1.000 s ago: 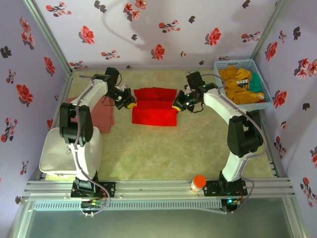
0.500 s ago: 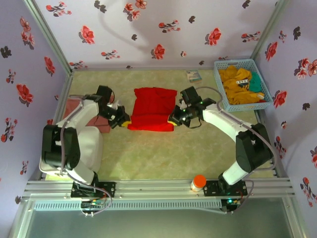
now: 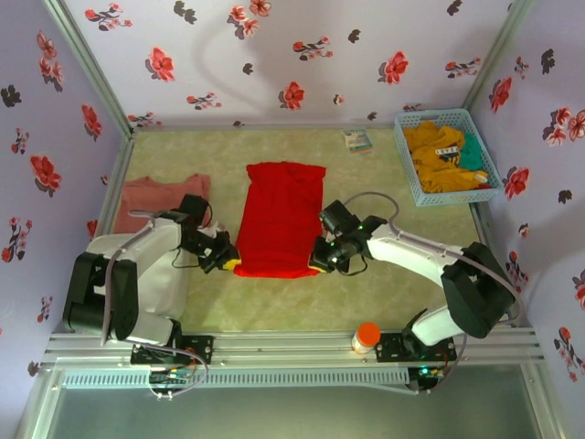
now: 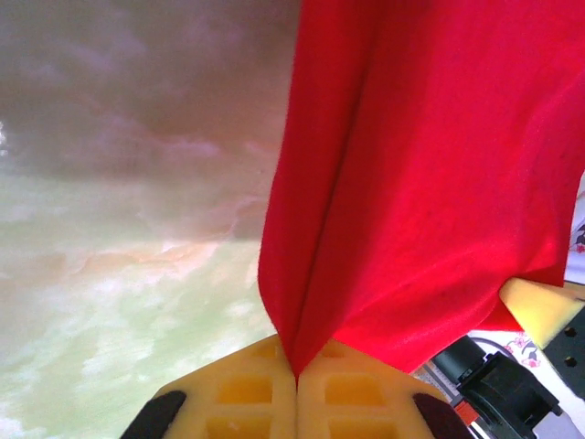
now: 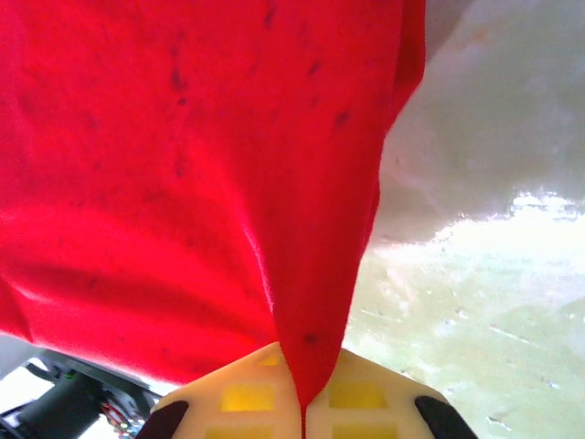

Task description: Fold and stack the t-shirts

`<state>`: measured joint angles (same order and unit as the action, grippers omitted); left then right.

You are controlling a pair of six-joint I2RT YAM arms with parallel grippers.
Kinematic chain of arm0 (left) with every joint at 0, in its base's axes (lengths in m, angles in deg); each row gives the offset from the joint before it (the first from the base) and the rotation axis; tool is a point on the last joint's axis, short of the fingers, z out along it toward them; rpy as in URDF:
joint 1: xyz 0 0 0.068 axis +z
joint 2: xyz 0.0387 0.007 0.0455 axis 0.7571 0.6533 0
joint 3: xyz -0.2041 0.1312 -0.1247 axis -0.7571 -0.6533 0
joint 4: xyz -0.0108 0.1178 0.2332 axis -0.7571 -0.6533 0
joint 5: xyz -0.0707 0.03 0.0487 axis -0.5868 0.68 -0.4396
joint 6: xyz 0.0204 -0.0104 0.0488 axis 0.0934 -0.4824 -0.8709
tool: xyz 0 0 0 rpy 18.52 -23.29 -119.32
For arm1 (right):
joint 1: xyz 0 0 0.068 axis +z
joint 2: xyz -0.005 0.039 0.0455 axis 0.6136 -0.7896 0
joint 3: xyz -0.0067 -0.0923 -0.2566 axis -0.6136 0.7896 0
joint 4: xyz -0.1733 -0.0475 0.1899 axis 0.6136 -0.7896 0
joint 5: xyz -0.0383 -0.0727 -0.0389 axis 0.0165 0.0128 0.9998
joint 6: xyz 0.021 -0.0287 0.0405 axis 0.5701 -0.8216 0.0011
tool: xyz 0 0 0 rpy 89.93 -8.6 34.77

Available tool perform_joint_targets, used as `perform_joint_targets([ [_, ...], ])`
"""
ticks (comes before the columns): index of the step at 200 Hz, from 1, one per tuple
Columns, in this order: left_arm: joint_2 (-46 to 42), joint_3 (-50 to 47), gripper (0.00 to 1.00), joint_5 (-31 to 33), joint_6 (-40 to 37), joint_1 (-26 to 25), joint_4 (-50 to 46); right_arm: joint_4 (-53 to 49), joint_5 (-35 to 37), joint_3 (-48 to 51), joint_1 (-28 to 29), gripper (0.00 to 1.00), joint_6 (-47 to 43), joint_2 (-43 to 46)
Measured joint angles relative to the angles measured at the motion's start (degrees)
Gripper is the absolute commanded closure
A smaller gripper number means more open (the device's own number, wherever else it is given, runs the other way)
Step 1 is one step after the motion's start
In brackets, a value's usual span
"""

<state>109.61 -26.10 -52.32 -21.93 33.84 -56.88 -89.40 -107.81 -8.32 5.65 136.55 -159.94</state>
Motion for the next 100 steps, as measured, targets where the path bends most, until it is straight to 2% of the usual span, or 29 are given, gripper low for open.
perform_joint_targets([
  [9,-0.87,-1.01,1.00,0.00,0.00,0.00,0.04,0.50,0.44,0.98,1.38,0.86,1.38,0.26],
  [25,-1.77,-2.60,0.93,0.02,0.00,0.00,0.04,1.07,1.31,2.45,3.41,0.81,2.62,0.24],
  [45,-1.79,-4.68,0.81,0.13,-0.09,0.00,0.13,1.20,2.45,4.20,4.81,0.62,3.82,0.24],
  [68,-1.81,-6.75,0.66,0.44,-0.79,-0.11,-0.22,1.20,3.91,6.10,4.90,0.47,5.29,0.48],
  [100,-4.83,-7.04,0.52,2.75,-0.37,-0.66,-2.95,1.38,5.33,9.16,5.51,0.37,7.19,5.84],
])
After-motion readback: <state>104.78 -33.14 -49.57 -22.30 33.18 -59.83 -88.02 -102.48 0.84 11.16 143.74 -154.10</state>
